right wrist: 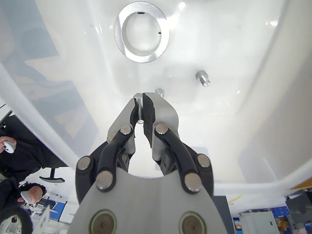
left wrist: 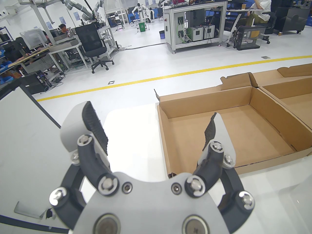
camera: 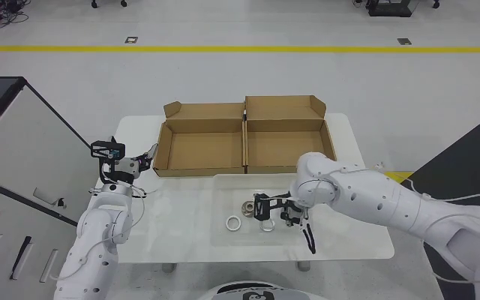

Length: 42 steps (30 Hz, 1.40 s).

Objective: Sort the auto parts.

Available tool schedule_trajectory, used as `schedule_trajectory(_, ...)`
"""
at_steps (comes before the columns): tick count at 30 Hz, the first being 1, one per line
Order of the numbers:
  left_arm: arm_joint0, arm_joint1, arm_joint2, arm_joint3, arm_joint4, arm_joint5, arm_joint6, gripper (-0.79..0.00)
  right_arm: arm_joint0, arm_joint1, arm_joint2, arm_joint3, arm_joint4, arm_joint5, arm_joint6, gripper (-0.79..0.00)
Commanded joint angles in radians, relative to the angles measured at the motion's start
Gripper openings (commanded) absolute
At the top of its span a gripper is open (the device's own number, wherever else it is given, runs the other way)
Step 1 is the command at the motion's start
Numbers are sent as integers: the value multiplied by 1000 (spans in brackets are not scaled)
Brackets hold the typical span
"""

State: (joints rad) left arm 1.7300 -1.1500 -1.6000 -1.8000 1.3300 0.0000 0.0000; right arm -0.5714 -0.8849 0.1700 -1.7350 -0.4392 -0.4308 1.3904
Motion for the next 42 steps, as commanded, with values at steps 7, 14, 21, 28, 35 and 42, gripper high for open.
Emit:
schedule_trajectory(7, 0, 0, 0, 0, 0, 0, 0, 0, 132, 79, 0, -51, 117, -71, -71, -785)
schedule_trajectory(14, 0, 0, 0, 0, 0, 0, 0, 0, 198, 174, 0, -72, 223, -225, -226, -785)
schedule_trajectory(21, 0, 0, 0, 0, 0, 0, 0, 0, 198, 174, 0, -72, 223, -225, -226, -785)
schedule_trajectory(28, 0, 0, 0, 0, 0, 0, 0, 0, 190, 177, 16, -43, 219, -195, -260, -785)
schedule_trajectory(35, 0, 0, 0, 0, 0, 0, 0, 0, 200, 209, 127, 90, 512, -278, -343, -785)
schedule_trajectory(42, 0, 0, 0, 0, 0, 0, 0, 0, 223, 208, 170, 154, 774, -372, -373, -785)
